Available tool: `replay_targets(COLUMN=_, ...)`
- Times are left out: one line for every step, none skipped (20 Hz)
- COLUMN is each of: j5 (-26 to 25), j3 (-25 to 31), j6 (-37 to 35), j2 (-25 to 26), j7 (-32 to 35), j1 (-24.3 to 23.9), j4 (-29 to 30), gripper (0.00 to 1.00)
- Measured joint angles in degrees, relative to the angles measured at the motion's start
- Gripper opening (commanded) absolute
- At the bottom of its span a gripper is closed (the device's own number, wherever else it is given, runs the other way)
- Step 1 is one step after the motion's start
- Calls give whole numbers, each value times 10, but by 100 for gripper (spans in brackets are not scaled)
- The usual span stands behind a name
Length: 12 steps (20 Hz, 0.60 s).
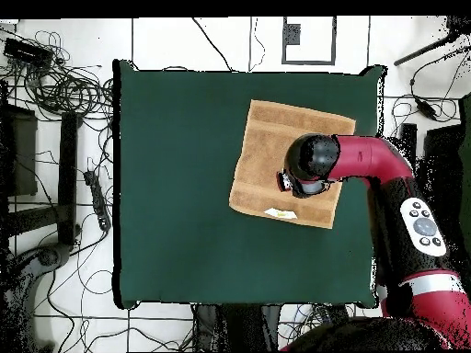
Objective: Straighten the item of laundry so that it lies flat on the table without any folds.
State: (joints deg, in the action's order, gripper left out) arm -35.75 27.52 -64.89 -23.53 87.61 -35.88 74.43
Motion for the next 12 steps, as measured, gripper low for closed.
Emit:
replay_targets(j5=-1, j3=-3, j6=0, j2=0, j7=0, j1=2, j4=-1, gripper=100)
replay_targets(j5=-1, j3=-18, j6=0, j2=-2, j7=0, j1=11, j4=-6, gripper=100)
replay_targets(j5=-1, j3=-23, j6=0, j2=-3, j7=0, j1=13, j4=-8, gripper=100)
replay_targets(j5=-1, j3=-27, j6=0, j2=-6, j7=0, j1=15, j4=-8, gripper=100)
replay_targets(j5=-1, j3=-32, j6=0, j2=-8, j7=0, j1=17, j4=-8, gripper=100)
replay_targets(j5=0, j3=-36, j6=0, j2=-12, j7=0, j1=18, j4=-9, gripper=100)
replay_targets(j5=1, j3=-39, j6=0, j2=-17, j7=0, j1=16, j4=-8, gripper=100)
replay_targets(j5=2, j3=-41, j6=0, j2=-21, j7=0, j1=14, j4=-8, gripper=100)
replay_targets(j5=4, j3=-43, j6=0, j2=-27, j7=0, j1=11, j4=-8, gripper=100)
replay_targets(j5=7, j3=-44, j6=0, j2=-33, j7=0, j1=7, j4=-8, gripper=100)
replay_targets(j5=9, j3=-45, j6=0, j2=-39, j7=0, j1=3, j4=-8, gripper=100)
replay_targets(j5=12, j3=-45, j6=0, j2=-46, j7=0, j1=-2, j4=-8, gripper=100)
